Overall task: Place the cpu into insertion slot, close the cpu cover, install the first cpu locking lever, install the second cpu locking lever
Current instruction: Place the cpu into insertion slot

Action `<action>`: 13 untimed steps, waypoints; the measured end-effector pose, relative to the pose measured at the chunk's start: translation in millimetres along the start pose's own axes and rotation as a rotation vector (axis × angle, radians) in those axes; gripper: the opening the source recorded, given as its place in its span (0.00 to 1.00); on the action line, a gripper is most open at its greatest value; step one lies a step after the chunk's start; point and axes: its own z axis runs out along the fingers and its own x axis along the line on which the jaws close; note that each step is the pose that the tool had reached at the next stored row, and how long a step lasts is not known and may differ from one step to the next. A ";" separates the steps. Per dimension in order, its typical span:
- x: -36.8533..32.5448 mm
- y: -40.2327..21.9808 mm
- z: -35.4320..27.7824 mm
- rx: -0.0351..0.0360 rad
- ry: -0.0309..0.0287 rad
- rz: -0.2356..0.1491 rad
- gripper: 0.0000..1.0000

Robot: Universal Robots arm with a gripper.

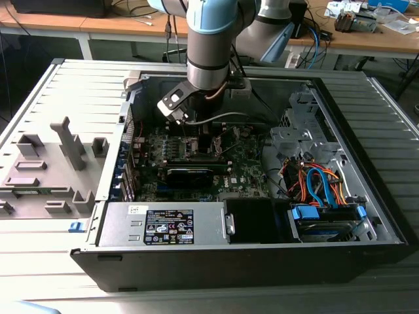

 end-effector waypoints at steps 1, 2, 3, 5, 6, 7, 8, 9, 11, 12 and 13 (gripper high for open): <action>0.1 0.0 0.0 0.0000 -0.0006 0.000 0.60; 0.3 -0.1 -0.2 0.0001 -0.0047 0.000 0.54; 0.3 -0.1 -0.4 0.0002 -0.0088 0.000 0.47; 0.3 -0.1 -1.2 0.0003 -0.0222 0.000 0.35; 0.3 -0.2 -1.6 0.0004 -0.0279 0.000 0.35; 0.3 -0.2 -1.8 0.0004 -0.0301 0.000 0.29; 0.3 -0.4 -2.1 0.0002 -0.0347 0.000 0.24; 0.3 -0.5 -2.1 0.0003 -0.0366 0.000 0.17; 0.0 -0.8 -2.2 0.0003 -0.0368 0.000 0.11; -1.5 -1.2 -2.2 0.0003 -0.0368 0.000 0.11; -2.7 -1.2 -2.2 0.0003 -0.0369 0.000 0.11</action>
